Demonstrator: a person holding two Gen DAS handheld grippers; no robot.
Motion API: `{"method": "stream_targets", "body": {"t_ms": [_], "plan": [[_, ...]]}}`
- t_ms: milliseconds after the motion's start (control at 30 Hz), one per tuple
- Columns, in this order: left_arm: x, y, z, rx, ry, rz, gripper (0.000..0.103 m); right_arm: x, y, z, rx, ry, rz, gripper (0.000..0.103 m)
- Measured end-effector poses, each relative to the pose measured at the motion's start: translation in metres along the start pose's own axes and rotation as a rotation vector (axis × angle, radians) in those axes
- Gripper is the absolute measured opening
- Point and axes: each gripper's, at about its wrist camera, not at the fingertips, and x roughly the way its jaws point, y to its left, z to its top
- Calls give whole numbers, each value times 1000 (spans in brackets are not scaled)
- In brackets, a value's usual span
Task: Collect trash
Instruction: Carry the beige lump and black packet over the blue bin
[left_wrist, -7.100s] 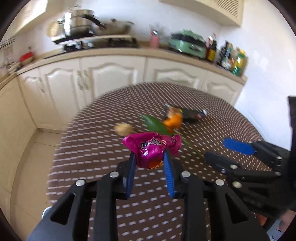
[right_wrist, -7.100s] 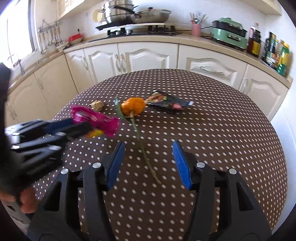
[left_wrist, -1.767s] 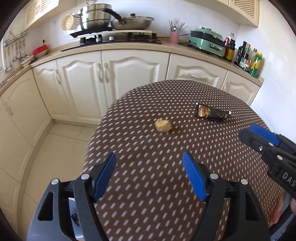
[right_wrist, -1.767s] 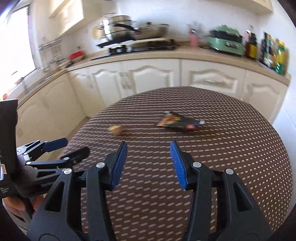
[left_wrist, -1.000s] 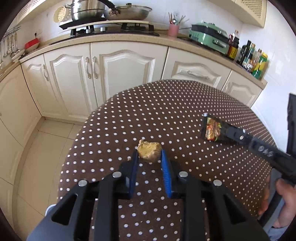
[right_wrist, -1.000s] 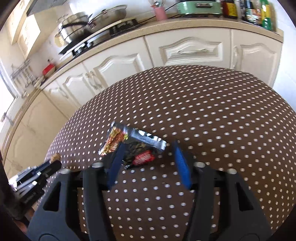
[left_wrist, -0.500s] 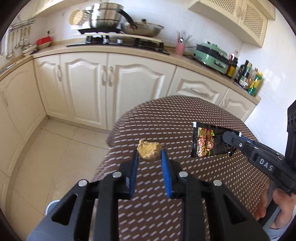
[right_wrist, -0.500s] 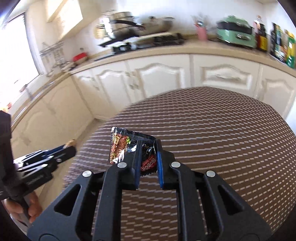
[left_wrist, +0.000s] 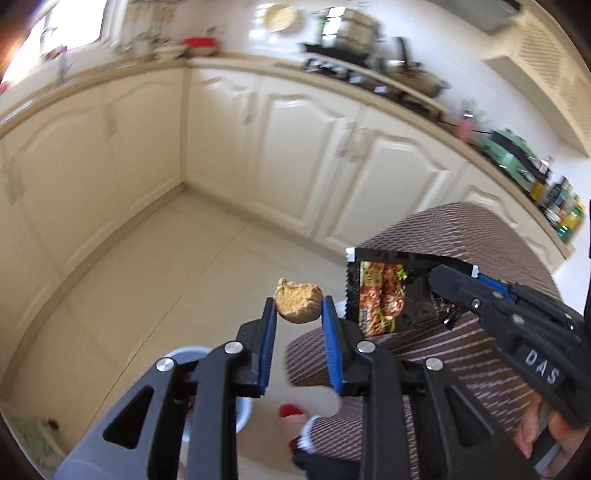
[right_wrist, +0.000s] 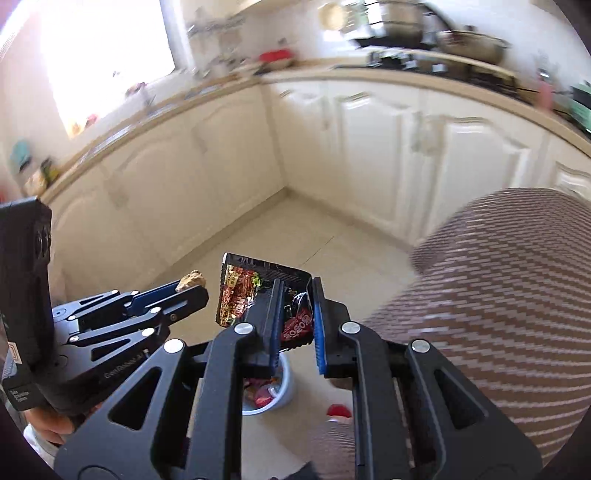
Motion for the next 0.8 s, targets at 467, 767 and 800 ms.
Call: {"method": "stream_targets", "body": {"t_ms": [467,767,800], "plan": [[98,163,-102,-274,217,102,24,187,97,-94,-43,301,46,15],[146,189,-140,-342,304,99,28,243,87,-123,14,388,9,15],[148,190,-141,-345,307,101,31,246,86,-125,19,393,6,15]]}}
